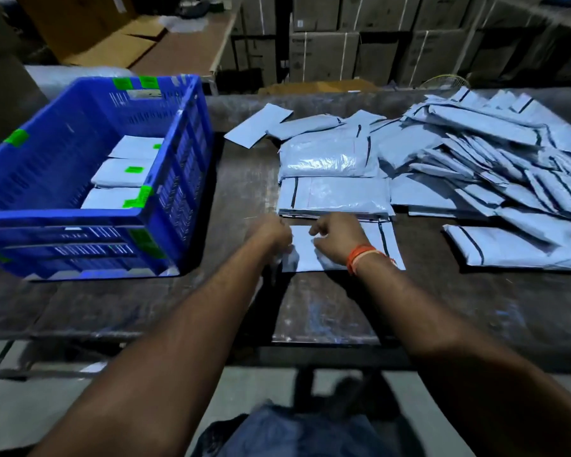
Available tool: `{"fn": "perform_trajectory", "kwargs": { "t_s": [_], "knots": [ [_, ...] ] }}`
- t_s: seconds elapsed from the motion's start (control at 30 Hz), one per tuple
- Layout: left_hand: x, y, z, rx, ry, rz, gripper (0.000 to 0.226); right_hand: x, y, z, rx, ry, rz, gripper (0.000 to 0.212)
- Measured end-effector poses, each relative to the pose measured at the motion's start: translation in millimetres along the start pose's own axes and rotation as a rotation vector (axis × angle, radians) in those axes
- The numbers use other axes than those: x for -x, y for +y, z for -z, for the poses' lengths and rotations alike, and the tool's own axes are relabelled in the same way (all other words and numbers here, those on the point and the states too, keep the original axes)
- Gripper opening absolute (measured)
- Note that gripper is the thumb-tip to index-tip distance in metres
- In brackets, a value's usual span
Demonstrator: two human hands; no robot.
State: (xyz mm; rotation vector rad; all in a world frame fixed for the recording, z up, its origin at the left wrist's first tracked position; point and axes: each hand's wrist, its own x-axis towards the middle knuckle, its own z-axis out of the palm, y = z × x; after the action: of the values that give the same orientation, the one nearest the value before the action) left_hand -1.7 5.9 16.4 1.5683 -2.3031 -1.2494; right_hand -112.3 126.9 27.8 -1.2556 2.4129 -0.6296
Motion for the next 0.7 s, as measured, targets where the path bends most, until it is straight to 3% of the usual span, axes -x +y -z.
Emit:
{"fn": "perform_trajectory", "kwargs": {
  "t_s": [0.13, 0.23, 0.27, 0.33, 0.4, 0.53, 0.7],
  "knots": [
    [-3, -26, -20, 0.2, -0.025, 0.063, 0.022, 12, 3, -20, 0.084, -0.119, 0.011, 0.064],
    [23, -10, -7, 0.406, -0.078, 0.091, 0.016, 21, 0, -28, 0.233, -0.14, 0.017, 0.09],
    [29, -5, -4, 0.477, -0.098, 0.099, 0.02, 23, -1, -30, 0.252, -0.123, 0.032, 0.089],
    [37, 1, 0, 0.608, -0.1, 0.085, 0.025, 26, 0, -29, 0.195, -0.008, 0.089, 0.066],
    [43, 8, 6, 0.761, -0.085, 0.066, 0.021, 29, 0, -24, 0.066, 0.17, 0.113, 0.046],
    [32, 4, 17, 0.918, 0.037, 0.038, 0.006, 38, -13, -8, -0.275, 0.508, 0.107, 0.061],
    [17, -24, 17, 0.83, 0.113, 0.041, 0.057, 39, -14, 10, -0.985, 0.589, -0.014, 0.076]
  ]
}}
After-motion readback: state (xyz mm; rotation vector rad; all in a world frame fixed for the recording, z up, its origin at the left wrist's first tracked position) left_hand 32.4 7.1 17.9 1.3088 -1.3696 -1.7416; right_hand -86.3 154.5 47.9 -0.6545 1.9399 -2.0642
